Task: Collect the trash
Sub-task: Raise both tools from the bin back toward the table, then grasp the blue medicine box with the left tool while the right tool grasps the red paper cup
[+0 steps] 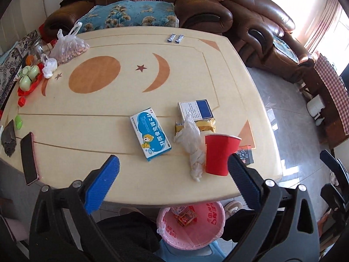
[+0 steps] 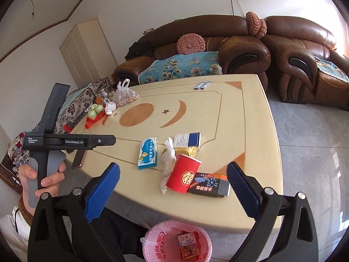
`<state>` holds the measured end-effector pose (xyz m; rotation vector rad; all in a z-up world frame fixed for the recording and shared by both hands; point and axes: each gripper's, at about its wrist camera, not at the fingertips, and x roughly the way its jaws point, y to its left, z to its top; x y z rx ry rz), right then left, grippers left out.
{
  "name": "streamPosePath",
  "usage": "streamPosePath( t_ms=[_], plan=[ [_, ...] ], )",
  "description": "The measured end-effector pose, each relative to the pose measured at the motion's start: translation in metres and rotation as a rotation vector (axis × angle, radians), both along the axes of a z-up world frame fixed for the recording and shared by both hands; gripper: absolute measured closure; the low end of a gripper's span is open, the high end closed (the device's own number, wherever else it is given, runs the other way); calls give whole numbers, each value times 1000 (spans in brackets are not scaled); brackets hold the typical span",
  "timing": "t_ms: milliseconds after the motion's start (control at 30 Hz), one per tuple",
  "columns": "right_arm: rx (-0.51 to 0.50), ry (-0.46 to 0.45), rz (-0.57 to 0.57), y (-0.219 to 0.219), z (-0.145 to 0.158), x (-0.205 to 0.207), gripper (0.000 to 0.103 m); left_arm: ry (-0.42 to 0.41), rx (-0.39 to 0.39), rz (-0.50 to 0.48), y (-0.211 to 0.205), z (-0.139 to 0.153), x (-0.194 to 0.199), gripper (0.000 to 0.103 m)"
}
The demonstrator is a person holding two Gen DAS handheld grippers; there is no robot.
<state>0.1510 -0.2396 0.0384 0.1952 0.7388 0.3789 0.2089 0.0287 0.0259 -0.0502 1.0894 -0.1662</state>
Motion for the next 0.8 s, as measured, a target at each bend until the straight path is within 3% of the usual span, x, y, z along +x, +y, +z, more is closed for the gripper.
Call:
streamPosePath(
  t_ms=[200, 800],
  plan=[
    [2, 24, -17, -2, -5, 23, 7, 71, 0, 61, 11, -25, 27, 6],
    [-5, 120, -9, 7, -63, 72, 7, 202, -16, 133, 20, -93, 83, 6]
  ],
)
